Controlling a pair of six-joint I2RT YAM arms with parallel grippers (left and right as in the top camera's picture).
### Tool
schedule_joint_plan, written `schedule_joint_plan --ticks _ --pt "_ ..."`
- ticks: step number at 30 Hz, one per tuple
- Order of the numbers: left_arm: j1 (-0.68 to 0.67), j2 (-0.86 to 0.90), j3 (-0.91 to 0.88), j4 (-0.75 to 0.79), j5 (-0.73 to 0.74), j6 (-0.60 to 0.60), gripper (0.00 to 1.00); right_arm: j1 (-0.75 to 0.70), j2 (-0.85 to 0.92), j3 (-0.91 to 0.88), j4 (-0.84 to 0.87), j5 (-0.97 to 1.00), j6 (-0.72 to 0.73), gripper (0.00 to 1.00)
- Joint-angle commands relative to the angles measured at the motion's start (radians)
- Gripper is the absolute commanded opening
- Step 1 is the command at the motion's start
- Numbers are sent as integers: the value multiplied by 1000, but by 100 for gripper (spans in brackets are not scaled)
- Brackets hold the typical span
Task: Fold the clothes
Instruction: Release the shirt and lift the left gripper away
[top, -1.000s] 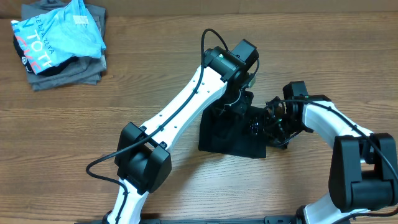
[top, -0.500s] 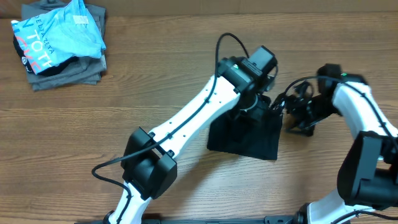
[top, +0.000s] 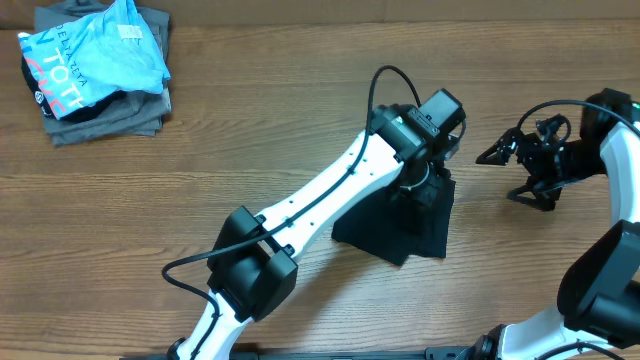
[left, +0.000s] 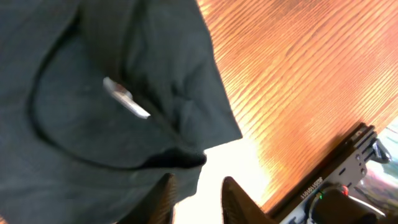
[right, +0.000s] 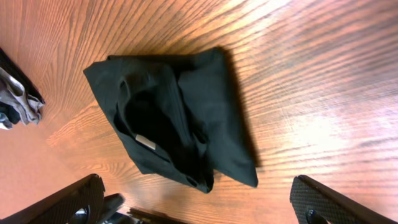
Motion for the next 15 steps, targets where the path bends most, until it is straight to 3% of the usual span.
schedule_joint_plan --ticks 1,4,8,12,15 --pt "84 -37 109 -63 -18 4 26 8 -53 29 -19 -3 -23 100" --pt "183 -58 185 -186 -67 -29 30 41 -59 29 -56 -3 -47 100" --pt "330 -61 220 -325 -109 -36 57 141 -59 26 -87 9 -70 99" --pt "444 -60 181 -405 -108 -28 66 268 -59 -3 -66 56 -69 99" --pt "492 -60 129 -410 -108 -16 73 364 -59 -52 5 101 13 98"
